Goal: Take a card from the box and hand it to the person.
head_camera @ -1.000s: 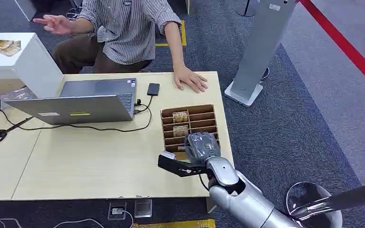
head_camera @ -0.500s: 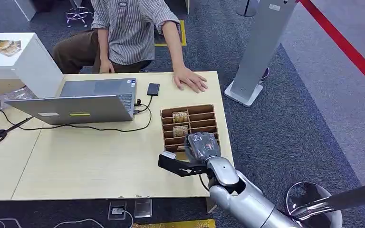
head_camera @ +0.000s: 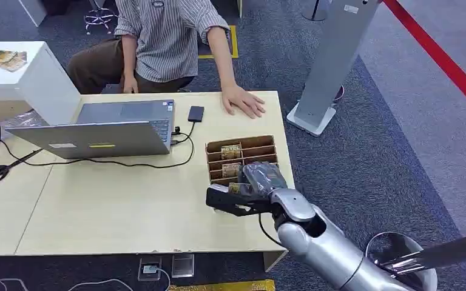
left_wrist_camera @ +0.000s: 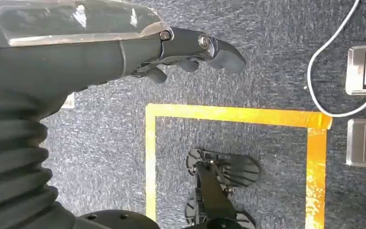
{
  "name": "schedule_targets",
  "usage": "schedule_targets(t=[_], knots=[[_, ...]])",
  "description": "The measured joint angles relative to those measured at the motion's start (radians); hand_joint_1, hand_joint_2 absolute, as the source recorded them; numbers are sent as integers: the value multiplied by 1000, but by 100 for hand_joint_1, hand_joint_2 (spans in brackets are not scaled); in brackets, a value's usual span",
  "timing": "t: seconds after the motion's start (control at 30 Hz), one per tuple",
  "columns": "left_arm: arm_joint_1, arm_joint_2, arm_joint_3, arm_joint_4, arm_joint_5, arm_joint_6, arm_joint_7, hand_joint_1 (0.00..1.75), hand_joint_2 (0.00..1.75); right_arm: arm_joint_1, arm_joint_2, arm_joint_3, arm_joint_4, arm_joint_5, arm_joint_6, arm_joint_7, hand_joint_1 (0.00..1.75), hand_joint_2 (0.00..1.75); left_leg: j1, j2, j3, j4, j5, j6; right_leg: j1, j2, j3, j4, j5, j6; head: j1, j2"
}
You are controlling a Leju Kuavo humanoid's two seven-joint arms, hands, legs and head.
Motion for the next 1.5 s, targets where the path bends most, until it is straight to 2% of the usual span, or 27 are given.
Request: schedule_targets(t=[0.17, 0.37, 0.43, 0.5, 0.53, 0.63, 0.73, 0.83, 1.17, 1.5], knots=[[2, 3, 0, 0, 9, -1, 0, 0, 175, -68, -65, -53, -176, -85, 69, 30, 175, 175, 0, 0, 0, 0, 0, 0, 0, 0, 0, 0, 0, 0, 1, 0], [2, 4, 0, 0, 11, -1, 8, 0, 175, -105, -104, -96, -343, -107, 79, 26, 175, 175, 0, 0, 0, 0, 0, 0, 0, 0, 0, 0, 0, 0, 0, 0], [1, 3, 0, 0, 11, -3, 7, 0, 175, -106, -107, -106, -374, -93, 53, 7, 175, 175, 0, 0, 0, 0, 0, 0, 0, 0, 0, 0, 0, 0, -1, 0], [1, 3, 0, 0, 11, -8, 3, 0, 175, -106, -102, -111, -379, -43, -17, -24, 175, 175, 0, 0, 0, 0, 0, 0, 0, 0, 0, 0, 0, 0, -1, 0], [1, 1, 0, 0, 8, -10, 0, 0, 175, -107, -94, -114, -368, 4, -89, -58, 175, 175, 0, 0, 0, 0, 0, 0, 0, 0, 1, 0, 0, 0, 0, 0], [-2, -4, 0, 0, 1, -11, -2, 0, 175, -108, -70, -119, -308, 62, -233, -118, 175, 175, 0, 0, 0, 0, 0, 0, 0, 0, 1, 0, 0, 0, 0, 0], [-8, -8, -4, 0, -10, -12, -1, 0, 175, -119, -41, -132, -200, 103, -427, -185, 175, 175, 0, -1, 0, 0, 0, 0, 0, -1, 1, 0, 0, 0, 1, 0], [-19, -12, -8, 0, -15, -12, 0, 0, 175, -136, -16, -141, -81, 115, -506, -215, 175, 175, 0, -1, 0, 0, 0, 0, 0, -1, 1, 0, 0, 0, 1, 0], [-30, -15, -17, 0, -16, -12, 6, 0, 175, -182, 43, -159, 187, 51, -538, -252, 175, 175, 0, -1, -1, 0, 0, 0, 0, -1, 0, 0, 0, 0, 0, 0], [-26, -14, -17, 0, -11, -7, 5, 0, 175, -192, 71, -152, 271, -12, -553, -262, 175, 175, 0, -1, -1, 0, 0, 0, 0, -1, 0, 0, 0, 0, 0, 0]])
